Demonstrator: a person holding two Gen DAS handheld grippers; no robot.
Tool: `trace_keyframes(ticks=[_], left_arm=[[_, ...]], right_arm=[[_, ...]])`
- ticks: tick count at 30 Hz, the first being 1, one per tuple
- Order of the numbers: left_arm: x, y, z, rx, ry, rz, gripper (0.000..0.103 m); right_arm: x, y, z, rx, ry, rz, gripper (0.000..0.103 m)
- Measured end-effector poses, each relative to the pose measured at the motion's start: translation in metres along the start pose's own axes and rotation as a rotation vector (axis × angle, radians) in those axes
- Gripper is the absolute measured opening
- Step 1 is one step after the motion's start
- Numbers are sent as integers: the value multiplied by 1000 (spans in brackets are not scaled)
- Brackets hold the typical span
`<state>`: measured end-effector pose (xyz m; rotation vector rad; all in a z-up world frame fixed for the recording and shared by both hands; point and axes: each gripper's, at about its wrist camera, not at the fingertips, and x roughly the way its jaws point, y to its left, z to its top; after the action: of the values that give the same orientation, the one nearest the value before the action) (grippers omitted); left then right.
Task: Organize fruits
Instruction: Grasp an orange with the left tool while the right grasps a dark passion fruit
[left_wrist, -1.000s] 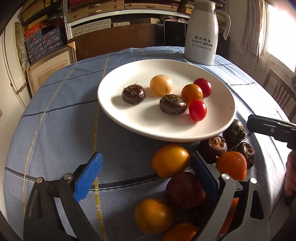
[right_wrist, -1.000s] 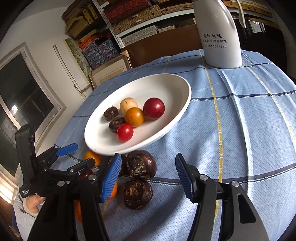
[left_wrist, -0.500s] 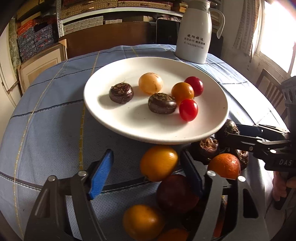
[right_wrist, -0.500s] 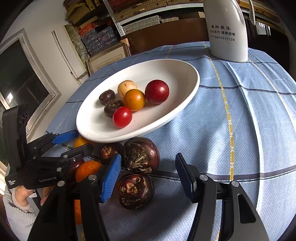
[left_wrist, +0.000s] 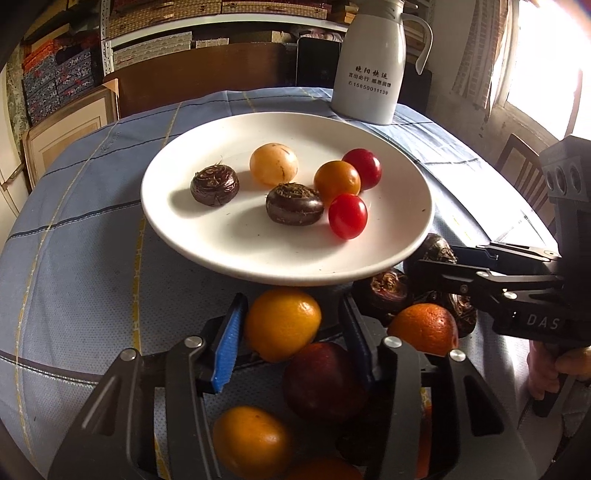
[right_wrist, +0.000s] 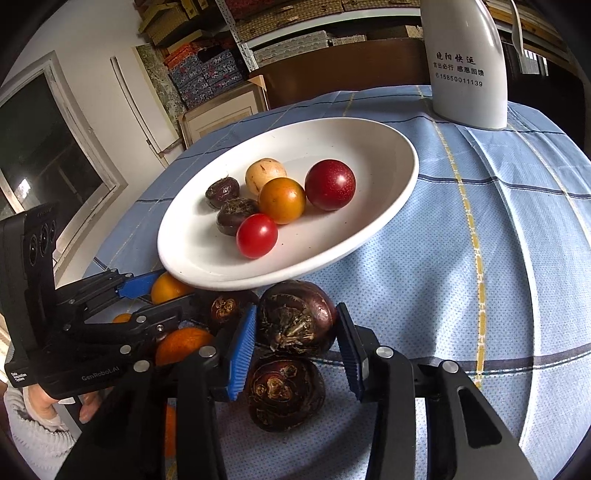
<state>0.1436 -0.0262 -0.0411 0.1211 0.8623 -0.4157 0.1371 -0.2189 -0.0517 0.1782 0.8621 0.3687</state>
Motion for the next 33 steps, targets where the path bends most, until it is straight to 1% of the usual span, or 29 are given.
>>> trace_keyframes(ticks=[4,7,9,10,14,17,19,21,23,24,26,28,30,31,32,33], left_arm=[[-1,3,0,-18,-1,-12,48],[-6,4,-2,-28,-14,0,47],[-12,6,-5,-44,-32,7,43],[-17,8,-7,-55,-43,6,36],[-39,15,-16,-100,-96,8,36],[-37,17,-21,-115,-80,2,36],[-39,16,-20,-113,-86,5,36],[-37,17,-20,-112,-79,26,44],[-33,22,-19,-124,-71,49,68],[-29,29,-17,-146,-60,49,72],[-22,39,-14,-187,-32,-8,74],[-15,44,-11,-199,-9,-55,74],[-10,48,-9,-215,19,-137,67],[-9,50,-9,-225,28,-173,59],[-9,52,-9,-237,35,-205,54],[-10,56,-10,-252,40,-220,54]], right_arm=[[-2,-1,0,0,-6,3,43],[-6,-3,-1,6,-18,3,43],[-11,-3,-2,9,-31,4,43],[-15,-4,-3,12,-42,3,43],[-29,-2,-10,17,-84,3,43],[-31,-1,-13,14,-88,-3,43],[-31,-3,-12,25,-88,-1,43],[-31,-5,-12,32,-86,2,43],[-31,-4,-12,30,-86,0,43],[-30,-4,-12,29,-86,-1,43],[-30,-5,-12,33,-84,1,43],[-30,-6,-12,38,-83,4,43],[-29,-6,-12,41,-82,6,43],[-29,-7,-12,46,-81,5,43],[-29,-8,-12,50,-79,5,43],[-29,-9,-12,56,-77,5,43]])
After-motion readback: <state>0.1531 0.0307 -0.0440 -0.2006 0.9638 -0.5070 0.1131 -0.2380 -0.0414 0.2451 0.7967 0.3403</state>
